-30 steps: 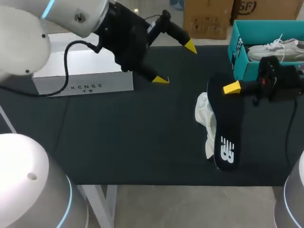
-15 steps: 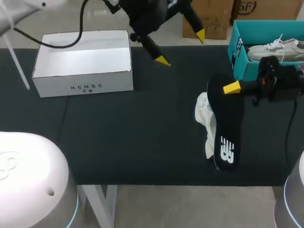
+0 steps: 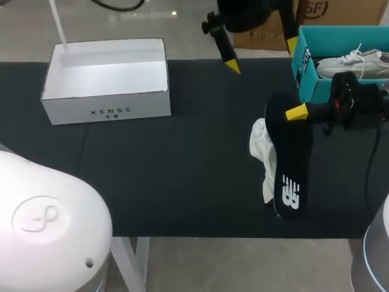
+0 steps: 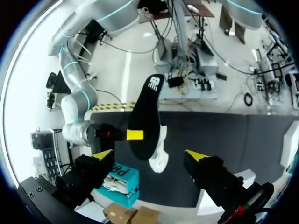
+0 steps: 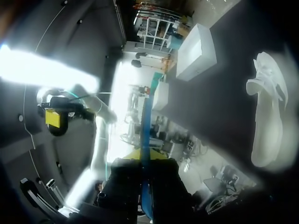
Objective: Take the shoe out of the shoebox, open the shoe tongue, remove and reinsert the insole, then place the shoe into the shoebox
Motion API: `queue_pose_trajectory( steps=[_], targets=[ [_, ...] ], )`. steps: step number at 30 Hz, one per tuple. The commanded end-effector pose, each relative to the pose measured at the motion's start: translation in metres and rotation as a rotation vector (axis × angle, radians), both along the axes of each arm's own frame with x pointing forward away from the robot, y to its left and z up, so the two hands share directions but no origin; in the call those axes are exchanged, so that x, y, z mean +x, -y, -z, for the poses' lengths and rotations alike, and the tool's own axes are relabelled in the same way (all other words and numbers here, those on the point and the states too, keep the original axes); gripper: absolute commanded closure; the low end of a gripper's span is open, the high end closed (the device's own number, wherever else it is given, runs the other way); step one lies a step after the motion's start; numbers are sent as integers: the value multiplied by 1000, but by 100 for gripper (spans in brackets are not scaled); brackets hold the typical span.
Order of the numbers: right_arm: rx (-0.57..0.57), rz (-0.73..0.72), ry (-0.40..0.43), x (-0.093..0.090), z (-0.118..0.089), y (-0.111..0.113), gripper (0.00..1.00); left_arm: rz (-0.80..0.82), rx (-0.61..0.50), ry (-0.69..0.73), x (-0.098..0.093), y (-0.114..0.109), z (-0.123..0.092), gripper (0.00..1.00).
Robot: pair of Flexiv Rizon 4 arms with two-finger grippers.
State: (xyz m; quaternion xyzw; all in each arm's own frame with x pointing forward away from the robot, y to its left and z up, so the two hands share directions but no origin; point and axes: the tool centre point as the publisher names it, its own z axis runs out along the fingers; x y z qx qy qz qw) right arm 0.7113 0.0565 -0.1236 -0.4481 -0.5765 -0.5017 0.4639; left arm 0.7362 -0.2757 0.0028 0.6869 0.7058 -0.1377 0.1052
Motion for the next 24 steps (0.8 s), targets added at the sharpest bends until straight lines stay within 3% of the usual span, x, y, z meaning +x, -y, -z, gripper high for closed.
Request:
queue_pose_trajectory(
  steps=[1,11,19,24],
  targets=[
    [-3,1,-1,-1,0,0,100,-2,132,-11,-2,-9,-3,0],
    [-3,1,-1,-1,0,0,100,-21,94,9,-9,-17,4,0],
    [-3,1,-1,-1,0,0,100,-30,68,10,-13,-19,33,0],
    [-3,1,-1,-1,0,0,100,-61,66,24,-11,-23,40,0]
  ],
)
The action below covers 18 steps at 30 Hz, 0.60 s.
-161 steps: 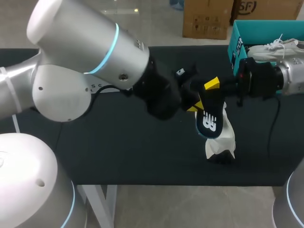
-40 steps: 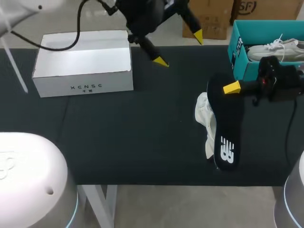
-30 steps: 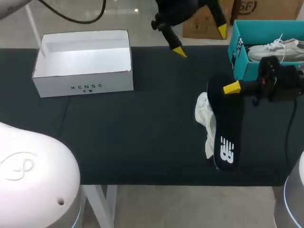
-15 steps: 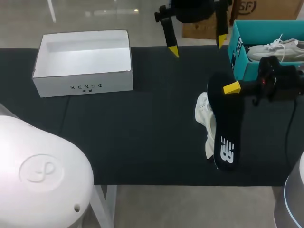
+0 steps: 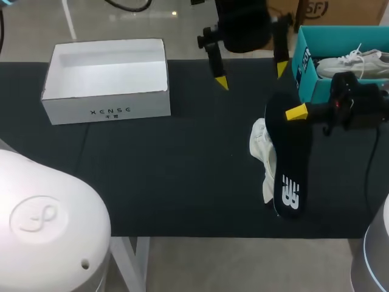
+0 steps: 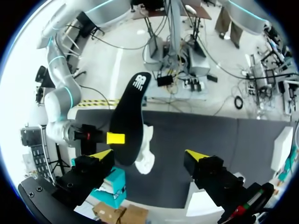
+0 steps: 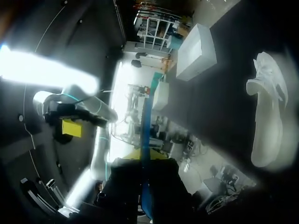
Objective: Take the shoe out of the shoebox, open the shoe tongue, remove and reinsert the insole, then place the shoe into the shoebox
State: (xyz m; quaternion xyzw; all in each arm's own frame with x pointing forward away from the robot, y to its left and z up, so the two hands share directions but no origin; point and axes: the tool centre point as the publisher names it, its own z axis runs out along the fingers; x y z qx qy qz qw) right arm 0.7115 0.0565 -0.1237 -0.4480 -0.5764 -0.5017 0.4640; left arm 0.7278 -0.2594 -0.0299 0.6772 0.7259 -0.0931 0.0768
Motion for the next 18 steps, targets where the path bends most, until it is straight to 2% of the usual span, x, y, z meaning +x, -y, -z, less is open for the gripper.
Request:
queue_pose_trajectory(
  steps=[1,18],
  targets=[
    [-3,1,-1,-1,0,0,100,-53,-54,7,-1,-7,6,0],
    [-3,1,-1,-1,0,0,100,-53,-54,7,-1,-7,6,0]
  ],
)
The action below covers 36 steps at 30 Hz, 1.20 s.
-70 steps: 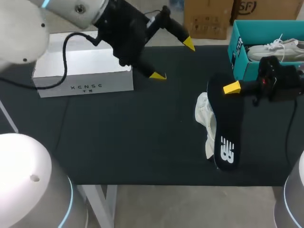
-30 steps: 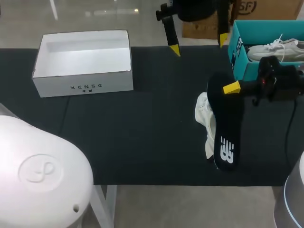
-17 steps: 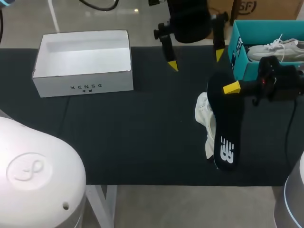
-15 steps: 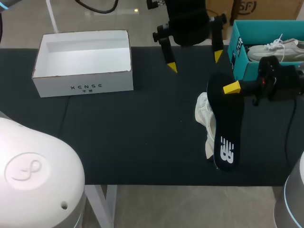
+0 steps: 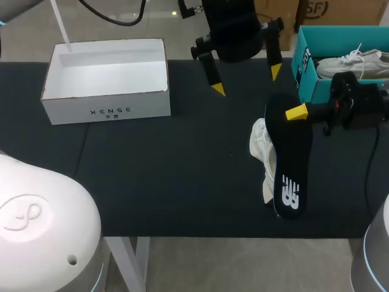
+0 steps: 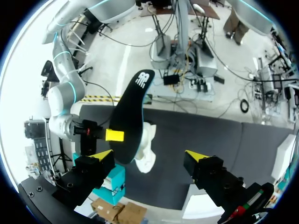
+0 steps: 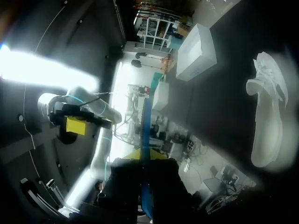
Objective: Take the shoe out of the shoebox, open the shoe tongue, remove and reinsert the insole, then place the shoe into the shoebox
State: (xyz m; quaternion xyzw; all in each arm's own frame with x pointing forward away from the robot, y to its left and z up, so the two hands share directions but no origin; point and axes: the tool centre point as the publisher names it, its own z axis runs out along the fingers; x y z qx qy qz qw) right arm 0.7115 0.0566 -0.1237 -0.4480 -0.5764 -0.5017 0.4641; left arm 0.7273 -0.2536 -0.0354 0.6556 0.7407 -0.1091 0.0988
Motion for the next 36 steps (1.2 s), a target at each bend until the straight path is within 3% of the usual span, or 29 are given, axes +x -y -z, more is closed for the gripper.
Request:
queue_pose_trajectory(
  steps=[1,15,27,36],
  targets=[
    [-3,1,-1,-1,0,0,100,0,0,3,0,-1,1,0],
    [-3,1,-1,-1,0,0,100,0,0,3,0,-1,1,0],
    [-26,-40,17,21,-12,68,100,0,0,3,0,-1,1,0],
    [-44,-85,18,30,-13,67,100,0,0,3,0,-1,1,0]
  ],
)
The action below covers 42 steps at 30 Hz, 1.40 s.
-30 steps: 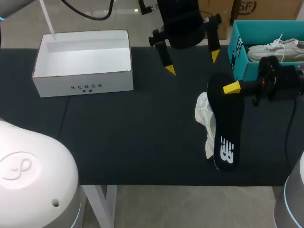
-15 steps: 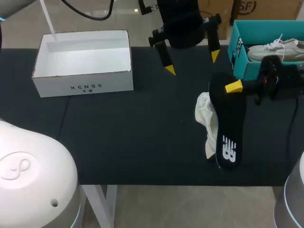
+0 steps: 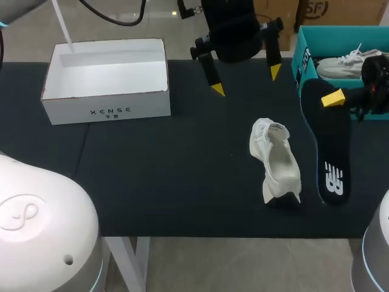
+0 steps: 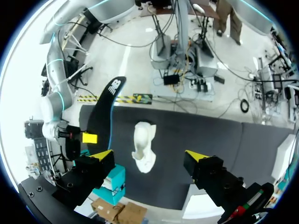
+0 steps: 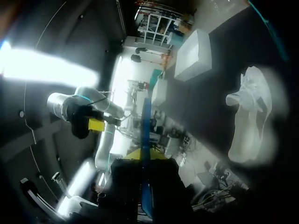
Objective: Take the shoe out of the shoebox, open the shoe tongue, remove and reinsert the insole, then place the shoe into the shoebox
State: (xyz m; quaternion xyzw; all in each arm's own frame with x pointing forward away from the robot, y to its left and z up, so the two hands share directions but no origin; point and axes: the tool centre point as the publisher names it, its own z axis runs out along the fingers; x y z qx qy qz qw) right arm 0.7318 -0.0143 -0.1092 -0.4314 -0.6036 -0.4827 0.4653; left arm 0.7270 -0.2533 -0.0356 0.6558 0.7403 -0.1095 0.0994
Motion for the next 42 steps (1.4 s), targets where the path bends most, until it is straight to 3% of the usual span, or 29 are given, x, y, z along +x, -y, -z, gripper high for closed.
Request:
queue_pose_trajectory(
  steps=[1,18,29,36,39,42],
  targets=[
    [-12,-23,-5,12,2,-4,100,0,1,2,0,-1,1,0],
    [-32,1,-1,40,-1,-13,100,0,1,2,0,-1,1,0],
    [-32,1,-1,40,-1,-13,100,0,1,2,0,-1,1,0],
    [-32,1,-1,40,-1,-13,100,37,-646,50,-16,-4,13,0],
    [-32,1,-1,40,-1,-13,100,80,-791,116,-24,-6,16,0],
    [-32,1,-1,40,-1,-13,100,100,-858,154,-26,-6,18,0]
  ],
)
